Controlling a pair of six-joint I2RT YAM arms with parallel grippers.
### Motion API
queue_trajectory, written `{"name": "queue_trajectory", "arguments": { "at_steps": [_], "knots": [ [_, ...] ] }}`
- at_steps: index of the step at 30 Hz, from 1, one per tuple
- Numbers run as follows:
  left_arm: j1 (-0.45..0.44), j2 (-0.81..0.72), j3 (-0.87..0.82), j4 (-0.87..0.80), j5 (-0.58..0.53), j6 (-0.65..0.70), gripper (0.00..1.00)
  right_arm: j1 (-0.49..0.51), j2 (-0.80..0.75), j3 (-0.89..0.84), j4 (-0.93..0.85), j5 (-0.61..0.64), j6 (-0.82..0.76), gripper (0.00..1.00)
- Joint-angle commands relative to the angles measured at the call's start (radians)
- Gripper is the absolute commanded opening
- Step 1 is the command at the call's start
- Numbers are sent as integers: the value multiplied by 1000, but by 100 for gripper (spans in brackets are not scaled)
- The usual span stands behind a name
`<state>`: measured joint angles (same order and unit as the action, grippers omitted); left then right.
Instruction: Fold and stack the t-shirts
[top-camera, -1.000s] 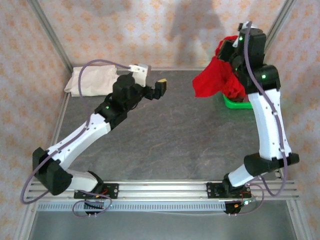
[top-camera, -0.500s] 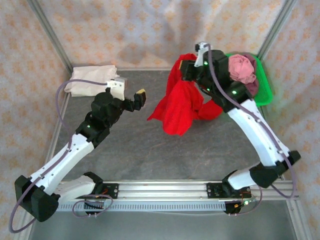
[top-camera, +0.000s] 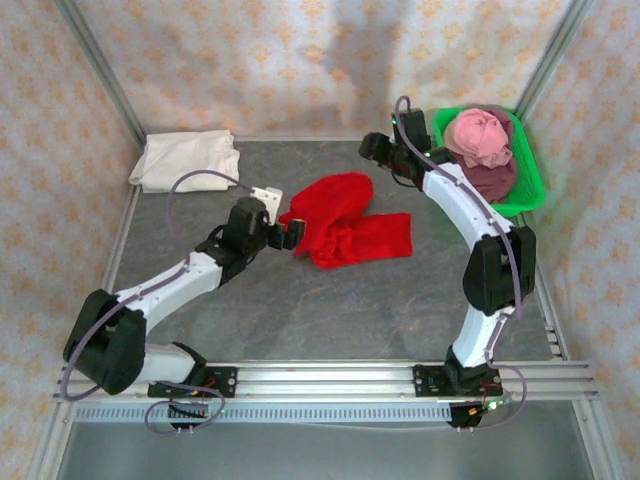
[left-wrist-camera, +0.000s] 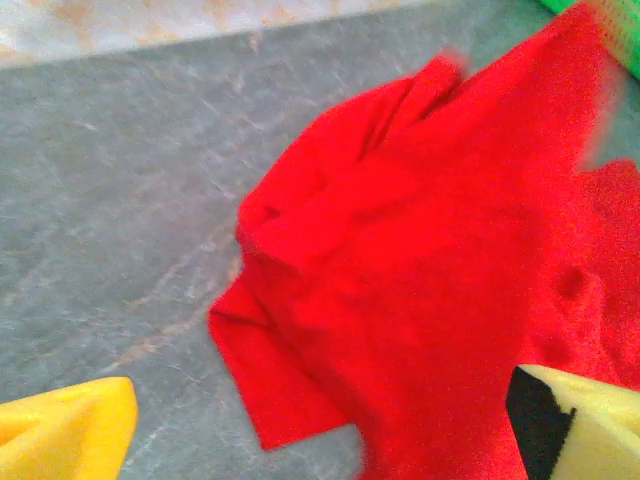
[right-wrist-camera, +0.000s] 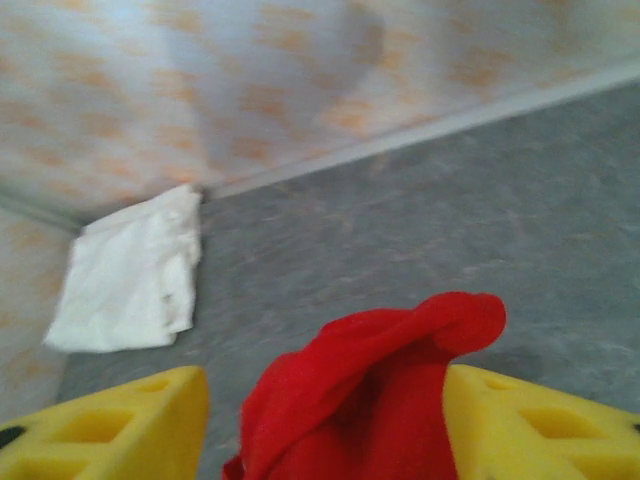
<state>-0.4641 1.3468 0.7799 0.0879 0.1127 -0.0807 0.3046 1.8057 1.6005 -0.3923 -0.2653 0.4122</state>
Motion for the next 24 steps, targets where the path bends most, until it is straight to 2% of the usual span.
{"name": "queue_trajectory", "arguments": {
  "at_steps": [1,3,6,8,10,14,18,20,23,24],
  "knots": [
    [4,50,0,19,74,13,95,7,-88,-155,66,-1,34,68],
    [5,99,13,7,56,12,93,7,-133,-250,79,4,30,69],
    [16,183,67,-24,43,-1,85,10,-200,-378,63,4,6,69],
    [22,239,103,-26,67,-8,82,12,-255,-465,76,13,5,69],
    [22,305,134,-20,92,-17,75,12,-314,-549,97,36,6,70],
    [22,391,161,-2,138,-66,69,11,-384,-640,95,67,22,71],
    [23,413,126,60,168,-112,37,7,-397,-692,104,86,36,72],
    [24,408,130,53,166,-119,16,0,-382,-703,115,88,42,72],
    [24,382,142,24,145,-125,0,-2,-364,-701,133,86,47,72],
    [27,362,141,8,127,-131,0,-3,-361,-697,133,87,47,72]
  ]
}}
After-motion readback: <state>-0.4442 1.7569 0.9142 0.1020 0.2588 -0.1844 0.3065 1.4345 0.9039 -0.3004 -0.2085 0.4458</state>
